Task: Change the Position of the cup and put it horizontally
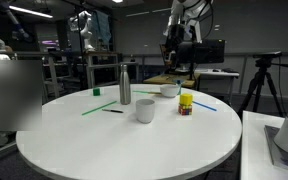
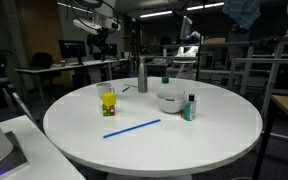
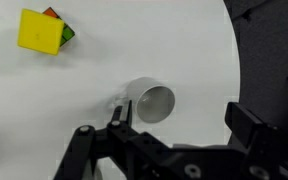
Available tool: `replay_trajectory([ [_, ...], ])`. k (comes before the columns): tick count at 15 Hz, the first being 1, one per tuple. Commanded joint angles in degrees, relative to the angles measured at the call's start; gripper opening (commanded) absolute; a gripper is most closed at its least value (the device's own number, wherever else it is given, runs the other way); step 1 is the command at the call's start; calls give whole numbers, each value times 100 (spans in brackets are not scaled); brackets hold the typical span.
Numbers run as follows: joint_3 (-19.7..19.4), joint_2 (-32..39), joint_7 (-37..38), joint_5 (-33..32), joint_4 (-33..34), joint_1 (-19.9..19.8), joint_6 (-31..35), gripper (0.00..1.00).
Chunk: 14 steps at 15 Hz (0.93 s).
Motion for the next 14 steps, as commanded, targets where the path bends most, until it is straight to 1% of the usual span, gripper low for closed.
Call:
replay_trajectory([
  [1, 298, 534, -61, 168, 472, 85, -8, 100],
  [7, 925, 1221, 340, -30, 955, 181, 53, 100],
  [9, 1099, 1433, 459, -77, 1062, 197, 194, 100],
  [14, 1374, 1729, 619, -593, 1126, 257, 1064, 100],
])
